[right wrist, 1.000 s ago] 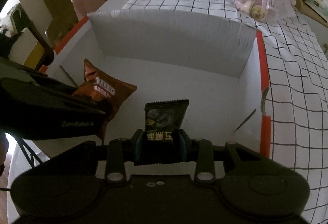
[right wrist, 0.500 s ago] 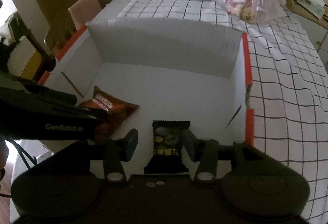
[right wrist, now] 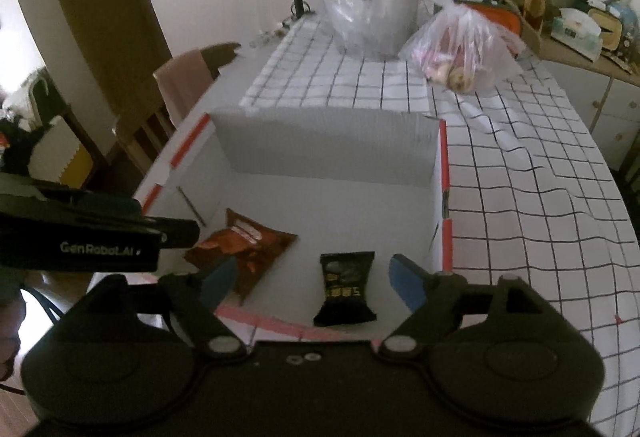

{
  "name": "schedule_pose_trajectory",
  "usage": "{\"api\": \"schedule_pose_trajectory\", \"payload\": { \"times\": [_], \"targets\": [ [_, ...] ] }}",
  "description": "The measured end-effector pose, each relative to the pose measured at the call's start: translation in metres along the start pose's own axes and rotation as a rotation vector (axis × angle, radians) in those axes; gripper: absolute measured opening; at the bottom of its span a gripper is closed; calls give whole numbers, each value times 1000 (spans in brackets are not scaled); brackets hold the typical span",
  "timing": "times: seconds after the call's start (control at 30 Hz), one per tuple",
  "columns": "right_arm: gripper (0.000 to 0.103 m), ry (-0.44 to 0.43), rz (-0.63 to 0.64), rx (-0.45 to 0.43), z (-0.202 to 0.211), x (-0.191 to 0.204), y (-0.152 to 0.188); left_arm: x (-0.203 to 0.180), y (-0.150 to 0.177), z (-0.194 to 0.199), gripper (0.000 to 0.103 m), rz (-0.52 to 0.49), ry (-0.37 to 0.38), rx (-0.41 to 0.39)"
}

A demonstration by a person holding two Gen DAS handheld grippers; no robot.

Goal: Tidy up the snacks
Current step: 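Open both tools to drop the packets into the box, withdraw, then lower left tool onto M&M's bag while right tool lowers onto red chip bag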

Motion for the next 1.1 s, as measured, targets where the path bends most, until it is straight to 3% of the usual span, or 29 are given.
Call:
{"api": "schedule_pose_trajectory", "payload": {
  "times": [0.2,0.6,1.1],
  "targets": [
    [97,-17,-4,-54,38,10,14,0,17,39,72,-8,22,-71],
    [103,-38,0,-109,91,27,57,6,64,92,80,1,67,-156],
    [103,-11,3,-45,93,33,139,26,148,92,80,54,58,-82]
  ]
}}
Point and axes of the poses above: each gripper's, at about its wrist camera, not at the fingertips, and z roughly against the way its jaws point, x to its left, y to its underside, the point moved 2 cm from there along -z, roughly the way its jaws point, and after that the axes turned 6 degrees about -z, right-handed, at the moved point
